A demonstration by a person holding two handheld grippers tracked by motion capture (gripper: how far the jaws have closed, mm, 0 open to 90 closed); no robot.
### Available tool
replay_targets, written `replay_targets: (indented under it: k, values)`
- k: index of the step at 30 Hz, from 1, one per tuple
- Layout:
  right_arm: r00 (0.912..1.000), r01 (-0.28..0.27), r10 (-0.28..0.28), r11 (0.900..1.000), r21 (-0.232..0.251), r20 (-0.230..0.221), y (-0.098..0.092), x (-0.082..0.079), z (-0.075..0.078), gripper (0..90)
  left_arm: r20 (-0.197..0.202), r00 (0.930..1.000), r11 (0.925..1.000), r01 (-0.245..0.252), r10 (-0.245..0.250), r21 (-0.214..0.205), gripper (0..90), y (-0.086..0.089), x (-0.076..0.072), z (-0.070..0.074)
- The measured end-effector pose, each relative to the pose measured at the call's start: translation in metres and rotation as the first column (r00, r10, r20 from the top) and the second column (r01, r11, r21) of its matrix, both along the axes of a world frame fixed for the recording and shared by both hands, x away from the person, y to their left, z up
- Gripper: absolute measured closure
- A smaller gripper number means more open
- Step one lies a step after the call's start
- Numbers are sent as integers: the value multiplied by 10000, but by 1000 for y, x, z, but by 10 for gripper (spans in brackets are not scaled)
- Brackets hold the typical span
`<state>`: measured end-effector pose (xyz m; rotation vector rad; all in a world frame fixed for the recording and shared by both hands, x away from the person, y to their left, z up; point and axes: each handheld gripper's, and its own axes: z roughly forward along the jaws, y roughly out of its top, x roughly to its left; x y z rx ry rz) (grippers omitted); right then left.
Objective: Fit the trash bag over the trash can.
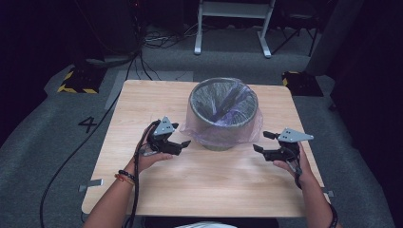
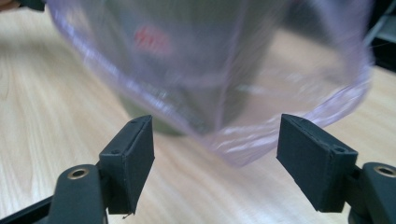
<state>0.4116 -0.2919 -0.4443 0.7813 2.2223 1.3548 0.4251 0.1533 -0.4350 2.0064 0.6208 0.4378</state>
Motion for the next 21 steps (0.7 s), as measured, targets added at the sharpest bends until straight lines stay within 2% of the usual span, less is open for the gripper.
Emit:
replay_targets:
  k: [4,5,8,12,14,17,19,21]
  values:
    - [9984,488,-492,9987,141,290,-4,8,16,267,87,9998,9991,-147,151,-399,205,6,7,12]
    - [9978,560,-564,9984,122,349,-4,11,20,264,234,9994,9988,-231,241,-425,207,7,9,15]
    - [9965,702,-707,9975,111,452,-4,21,31,257,265,9990,9980,-336,351,-536,211,6,18,22]
    - [9965,684,-685,9976,48,473,1,31,42,252,290,9987,9988,-410,418,-267,211,-2,32,23]
    - [9970,624,-620,9980,-77,468,3,37,44,244,91,9993,9993,-374,374,-19,210,-6,39,22]
    - [9978,582,-573,9979,-271,337,8,45,45,239,4,9989,9988,-471,471,-109,209,-8,48,20]
    - [9982,528,-514,9975,-469,307,12,51,44,237,125,9987,9987,-489,491,-148,223,-9,52,18]
    - [9994,306,-299,9983,-505,151,16,56,43,248,-87,9992,9992,-398,397,-89,263,-11,57,16]
